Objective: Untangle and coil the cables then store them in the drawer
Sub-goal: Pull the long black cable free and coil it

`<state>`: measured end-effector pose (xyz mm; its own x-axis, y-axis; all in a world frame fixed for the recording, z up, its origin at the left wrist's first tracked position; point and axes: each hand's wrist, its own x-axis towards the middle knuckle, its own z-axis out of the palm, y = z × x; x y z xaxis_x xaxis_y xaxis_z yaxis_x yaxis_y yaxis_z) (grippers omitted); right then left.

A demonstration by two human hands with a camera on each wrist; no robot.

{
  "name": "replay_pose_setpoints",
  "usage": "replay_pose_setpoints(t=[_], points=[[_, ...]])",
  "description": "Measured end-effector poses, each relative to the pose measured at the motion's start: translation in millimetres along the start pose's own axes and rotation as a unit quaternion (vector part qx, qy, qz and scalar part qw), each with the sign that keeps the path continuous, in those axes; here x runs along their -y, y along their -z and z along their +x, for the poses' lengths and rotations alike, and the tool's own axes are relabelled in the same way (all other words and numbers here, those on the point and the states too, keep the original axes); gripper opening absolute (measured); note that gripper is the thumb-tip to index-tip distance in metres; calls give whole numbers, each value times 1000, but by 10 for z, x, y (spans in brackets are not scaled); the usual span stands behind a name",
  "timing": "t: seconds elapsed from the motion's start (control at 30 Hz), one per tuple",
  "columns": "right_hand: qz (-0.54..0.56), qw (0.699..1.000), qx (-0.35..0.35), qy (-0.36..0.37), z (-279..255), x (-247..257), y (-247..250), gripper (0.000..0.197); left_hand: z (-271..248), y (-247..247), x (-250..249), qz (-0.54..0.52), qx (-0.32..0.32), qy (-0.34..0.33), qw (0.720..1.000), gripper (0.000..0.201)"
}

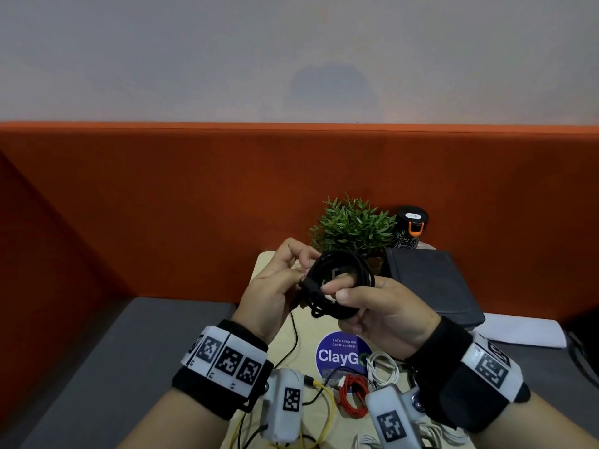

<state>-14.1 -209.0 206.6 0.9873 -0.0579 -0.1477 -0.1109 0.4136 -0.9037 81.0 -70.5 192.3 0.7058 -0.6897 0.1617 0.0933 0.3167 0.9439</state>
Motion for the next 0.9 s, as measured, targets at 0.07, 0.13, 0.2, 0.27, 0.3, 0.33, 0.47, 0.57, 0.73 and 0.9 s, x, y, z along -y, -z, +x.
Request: replay_pose_setpoints(t=[0.07, 0.13, 0.2, 0.27, 0.3, 0.33, 0.47, 0.57, 0.73, 0.9], points=[[16, 1000, -5, -1, 1, 6, -21, 13, -28, -4, 10, -12, -3, -4, 1000, 19], [30, 999, -18, -2, 5, 8, -31, 12, -61, 7, 23, -8, 1, -8, 1000, 14], [34, 999, -32, -7, 10, 1, -28, 11, -82, 24, 51, 21, 8, -16, 1000, 45], [29, 999, -44, -8, 12, -13, -22, 10, -93, 2, 60, 54, 17, -23, 998, 56], [24, 998, -50, -8, 15, -24, -20, 9, -97, -8, 67, 70, 10, -29, 997, 50], [18, 998, -56, -7, 23, -41, -14, 9, -93, -16, 82, 87, -4, -30, 996, 42], [-19, 996, -84, 16, 60, -94, 39, 13, -75, -46, 130, 101, -43, -52, 993, 21], [-77, 991, -93, 52, 58, -127, 76, 19, -58, -42, 104, 130, -64, -92, 985, 23], [-219, 970, -86, 62, 16, -112, 94, 17, -20, -8, 49, 202, -120, -120, 965, 27], [-223, 970, -76, 62, 16, -95, 66, 13, 3, -22, 24, 231, -187, -130, 946, 24]])
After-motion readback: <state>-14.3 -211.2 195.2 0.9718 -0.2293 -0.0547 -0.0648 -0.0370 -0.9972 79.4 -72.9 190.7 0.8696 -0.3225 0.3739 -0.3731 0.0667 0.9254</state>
